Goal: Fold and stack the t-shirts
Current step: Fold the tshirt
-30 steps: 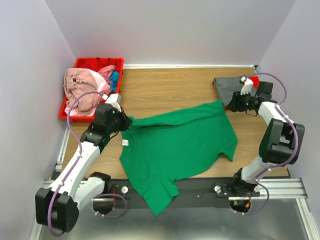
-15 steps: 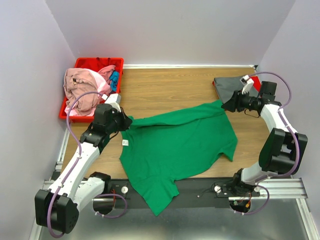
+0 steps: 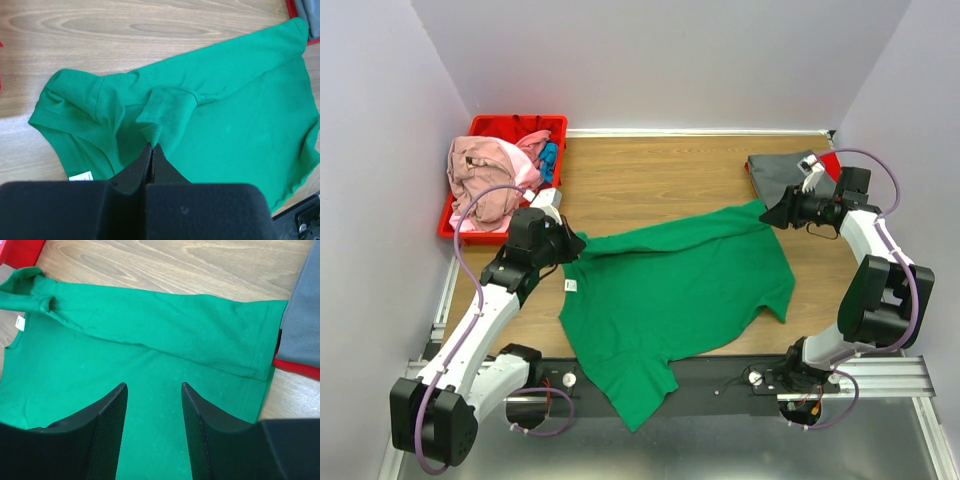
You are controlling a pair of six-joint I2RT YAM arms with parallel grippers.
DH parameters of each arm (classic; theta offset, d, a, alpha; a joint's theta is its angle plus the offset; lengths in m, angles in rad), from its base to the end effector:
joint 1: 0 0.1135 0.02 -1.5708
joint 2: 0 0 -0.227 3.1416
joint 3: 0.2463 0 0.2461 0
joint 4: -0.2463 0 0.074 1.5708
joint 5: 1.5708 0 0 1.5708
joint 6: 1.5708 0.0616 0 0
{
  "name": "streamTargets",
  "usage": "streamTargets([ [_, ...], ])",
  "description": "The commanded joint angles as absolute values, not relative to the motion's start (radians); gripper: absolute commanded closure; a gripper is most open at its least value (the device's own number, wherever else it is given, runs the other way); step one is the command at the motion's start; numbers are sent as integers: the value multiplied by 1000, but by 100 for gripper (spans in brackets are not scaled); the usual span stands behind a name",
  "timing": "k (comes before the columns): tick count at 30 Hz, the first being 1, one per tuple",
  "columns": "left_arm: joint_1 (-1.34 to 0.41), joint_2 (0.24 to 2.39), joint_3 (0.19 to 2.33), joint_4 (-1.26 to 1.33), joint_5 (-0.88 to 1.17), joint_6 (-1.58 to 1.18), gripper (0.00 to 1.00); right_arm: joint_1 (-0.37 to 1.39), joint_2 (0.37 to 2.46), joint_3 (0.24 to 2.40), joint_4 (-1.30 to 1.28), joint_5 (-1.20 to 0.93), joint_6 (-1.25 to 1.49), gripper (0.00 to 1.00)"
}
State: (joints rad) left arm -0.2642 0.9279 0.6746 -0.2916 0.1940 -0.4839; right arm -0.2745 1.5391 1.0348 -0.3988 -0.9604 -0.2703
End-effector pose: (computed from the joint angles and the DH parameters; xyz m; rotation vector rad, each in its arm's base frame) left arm 0.2334 -0.0754 0.2238 -0.1197 2.1698 -0.6431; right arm 0.3202 -0.0377 0.1918 -0.3789 2.1232 0.8667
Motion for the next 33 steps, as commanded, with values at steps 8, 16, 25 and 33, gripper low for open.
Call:
streamTargets([
  [8,-272,888,693,-411,223,-520,57,-281,1537,1022,-417,-1000,-276,45],
  [16,-272,811,735,-399,153,-520,39,-281,1546,1020,-429,-1028,-290,44],
  [25,-272,937,670,-296,100,-627,40,-281,1568,1032,-491,-1081,-345,45],
  [33,-270,1002,641,-219,32,-666,41,-275,1585,1048,-538,-1089,-390,45],
])
